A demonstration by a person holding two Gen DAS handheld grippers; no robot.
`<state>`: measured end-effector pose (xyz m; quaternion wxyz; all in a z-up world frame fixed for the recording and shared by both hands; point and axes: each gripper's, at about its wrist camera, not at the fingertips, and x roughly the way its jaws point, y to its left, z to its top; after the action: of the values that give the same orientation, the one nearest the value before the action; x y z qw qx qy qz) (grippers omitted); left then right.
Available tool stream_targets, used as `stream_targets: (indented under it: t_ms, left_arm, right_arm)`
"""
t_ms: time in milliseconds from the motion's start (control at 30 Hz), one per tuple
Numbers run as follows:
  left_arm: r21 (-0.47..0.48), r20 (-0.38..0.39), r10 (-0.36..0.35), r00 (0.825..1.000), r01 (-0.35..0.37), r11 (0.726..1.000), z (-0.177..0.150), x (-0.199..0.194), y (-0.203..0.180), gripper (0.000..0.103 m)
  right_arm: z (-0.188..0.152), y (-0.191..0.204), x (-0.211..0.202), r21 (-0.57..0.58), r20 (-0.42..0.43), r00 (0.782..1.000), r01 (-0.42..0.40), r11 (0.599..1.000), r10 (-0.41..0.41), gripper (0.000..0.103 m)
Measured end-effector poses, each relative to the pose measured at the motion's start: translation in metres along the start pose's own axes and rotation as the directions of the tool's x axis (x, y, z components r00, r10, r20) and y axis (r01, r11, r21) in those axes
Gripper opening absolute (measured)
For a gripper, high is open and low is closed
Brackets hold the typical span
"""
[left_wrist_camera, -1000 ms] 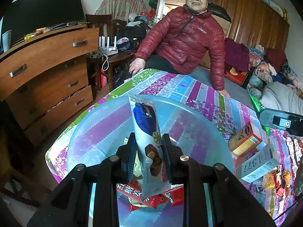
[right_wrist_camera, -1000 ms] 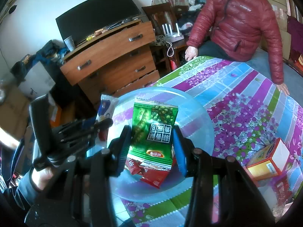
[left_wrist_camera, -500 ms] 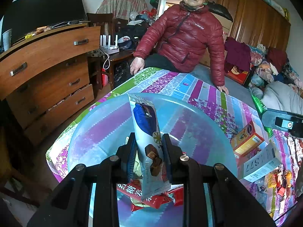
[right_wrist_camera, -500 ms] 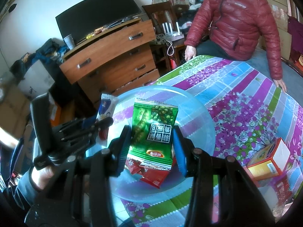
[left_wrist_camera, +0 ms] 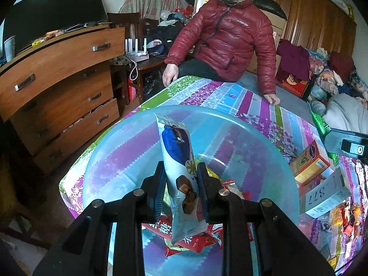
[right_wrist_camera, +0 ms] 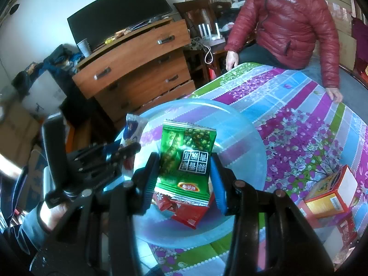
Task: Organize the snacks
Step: 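Hold both packets over the basin, then open both tools to drop them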
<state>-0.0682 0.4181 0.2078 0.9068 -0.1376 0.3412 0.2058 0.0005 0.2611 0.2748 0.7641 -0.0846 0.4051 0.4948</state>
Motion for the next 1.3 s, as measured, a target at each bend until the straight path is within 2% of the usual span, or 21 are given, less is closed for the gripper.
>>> stream_targets:
  t_ms: [1300]
  left_arm:
    - [-0.004, -0.025, 0.020, 0.999, -0.020, 1.000, -0.005, 0.012, 0.006, 0.027]
  right_arm:
    - [-0.002, 0.000, 0.009, 0.001, -0.013, 1.000, 0.009, 1.000, -0.009, 0.045]
